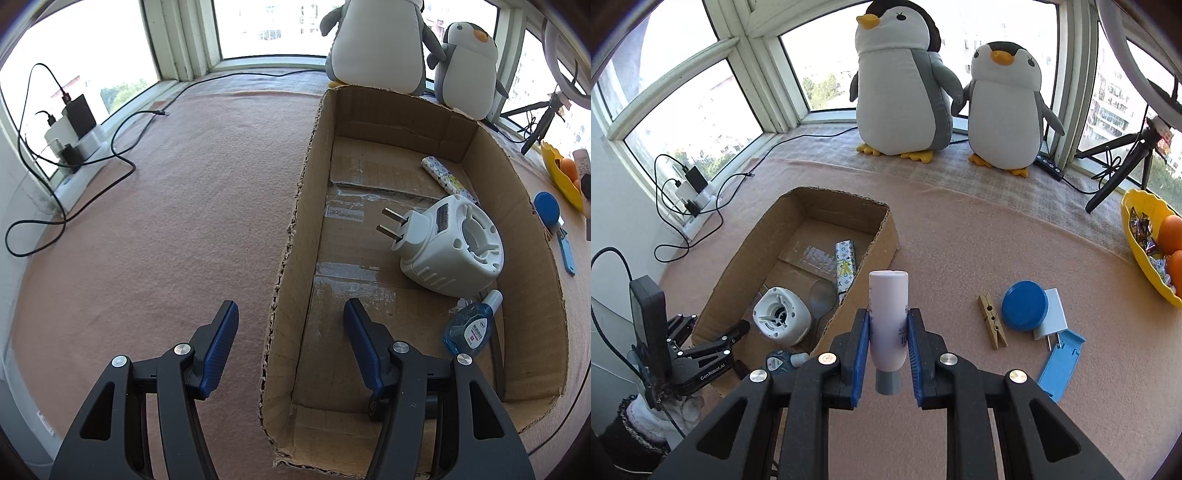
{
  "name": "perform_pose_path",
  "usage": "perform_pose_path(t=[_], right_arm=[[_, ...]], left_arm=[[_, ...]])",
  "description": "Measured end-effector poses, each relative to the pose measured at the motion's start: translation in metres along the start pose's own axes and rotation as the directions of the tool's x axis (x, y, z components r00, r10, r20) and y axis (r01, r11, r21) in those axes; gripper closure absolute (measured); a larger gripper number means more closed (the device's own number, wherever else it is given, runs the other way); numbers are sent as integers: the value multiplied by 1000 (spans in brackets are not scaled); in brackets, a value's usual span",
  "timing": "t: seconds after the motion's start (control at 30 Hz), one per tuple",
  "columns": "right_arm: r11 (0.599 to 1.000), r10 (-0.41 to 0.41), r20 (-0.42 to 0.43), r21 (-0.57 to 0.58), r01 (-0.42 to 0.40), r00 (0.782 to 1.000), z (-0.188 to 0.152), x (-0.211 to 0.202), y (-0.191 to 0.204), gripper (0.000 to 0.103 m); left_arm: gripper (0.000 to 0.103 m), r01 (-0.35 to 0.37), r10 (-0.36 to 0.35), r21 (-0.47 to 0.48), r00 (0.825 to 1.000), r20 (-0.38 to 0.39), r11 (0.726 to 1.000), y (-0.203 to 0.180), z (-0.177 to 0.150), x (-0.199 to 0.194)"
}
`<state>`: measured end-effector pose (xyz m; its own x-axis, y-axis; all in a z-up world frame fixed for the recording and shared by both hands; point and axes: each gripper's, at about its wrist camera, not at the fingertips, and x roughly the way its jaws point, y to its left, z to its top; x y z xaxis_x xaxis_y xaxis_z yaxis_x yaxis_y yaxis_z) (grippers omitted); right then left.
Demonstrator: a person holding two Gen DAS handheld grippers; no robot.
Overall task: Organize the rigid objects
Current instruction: 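Carry the lotion tube into the box and open the right gripper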
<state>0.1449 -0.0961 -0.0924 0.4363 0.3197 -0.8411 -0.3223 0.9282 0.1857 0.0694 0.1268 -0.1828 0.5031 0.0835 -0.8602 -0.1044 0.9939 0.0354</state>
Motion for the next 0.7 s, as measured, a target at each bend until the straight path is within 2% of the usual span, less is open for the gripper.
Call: perform_pose_path(t=[0.23,0.7], right_arm=[[999,34,32,-25,-33,999,20,13,33,85],[997,39,2,-65,-38,999,30,48,64,85]], left_arm=[[43,2,-2,-1,1000,2,1000,-1,0,0],[43,7,-7,-4,1000,5,1000,-1,1,0]])
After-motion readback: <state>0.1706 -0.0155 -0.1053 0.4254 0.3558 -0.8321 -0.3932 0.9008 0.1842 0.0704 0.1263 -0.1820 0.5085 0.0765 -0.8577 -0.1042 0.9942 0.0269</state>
